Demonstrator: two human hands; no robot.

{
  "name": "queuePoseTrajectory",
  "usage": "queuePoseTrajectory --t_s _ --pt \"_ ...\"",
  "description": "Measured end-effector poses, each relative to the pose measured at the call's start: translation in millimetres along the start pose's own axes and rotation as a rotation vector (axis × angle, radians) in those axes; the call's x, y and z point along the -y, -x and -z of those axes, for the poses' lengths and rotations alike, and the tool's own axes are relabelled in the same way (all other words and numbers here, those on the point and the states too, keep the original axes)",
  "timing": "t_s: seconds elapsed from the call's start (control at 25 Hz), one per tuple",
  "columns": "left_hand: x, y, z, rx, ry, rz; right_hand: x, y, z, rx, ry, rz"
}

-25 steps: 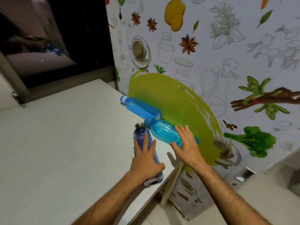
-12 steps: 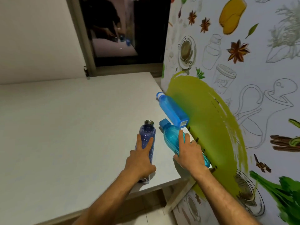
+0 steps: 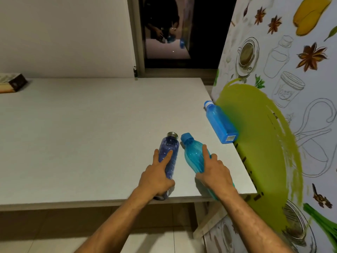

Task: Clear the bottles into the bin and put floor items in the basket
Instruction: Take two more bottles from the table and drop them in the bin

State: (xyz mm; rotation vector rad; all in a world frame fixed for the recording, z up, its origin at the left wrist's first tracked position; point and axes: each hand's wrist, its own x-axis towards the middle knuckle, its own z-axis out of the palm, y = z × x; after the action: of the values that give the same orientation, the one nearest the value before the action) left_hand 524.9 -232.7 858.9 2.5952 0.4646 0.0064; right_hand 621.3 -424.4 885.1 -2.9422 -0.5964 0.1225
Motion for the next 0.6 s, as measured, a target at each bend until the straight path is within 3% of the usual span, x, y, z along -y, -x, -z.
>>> queuePoseTrajectory --t_s 0.28,0.6 --pt "91 73 64 -0.176 0.081 0.113 91 24 6 -0.082 -0.285 0.169" --pt "228 210 150 -0.341 0.096 0.324 295 95 -35 0.096 -0.661 0.368"
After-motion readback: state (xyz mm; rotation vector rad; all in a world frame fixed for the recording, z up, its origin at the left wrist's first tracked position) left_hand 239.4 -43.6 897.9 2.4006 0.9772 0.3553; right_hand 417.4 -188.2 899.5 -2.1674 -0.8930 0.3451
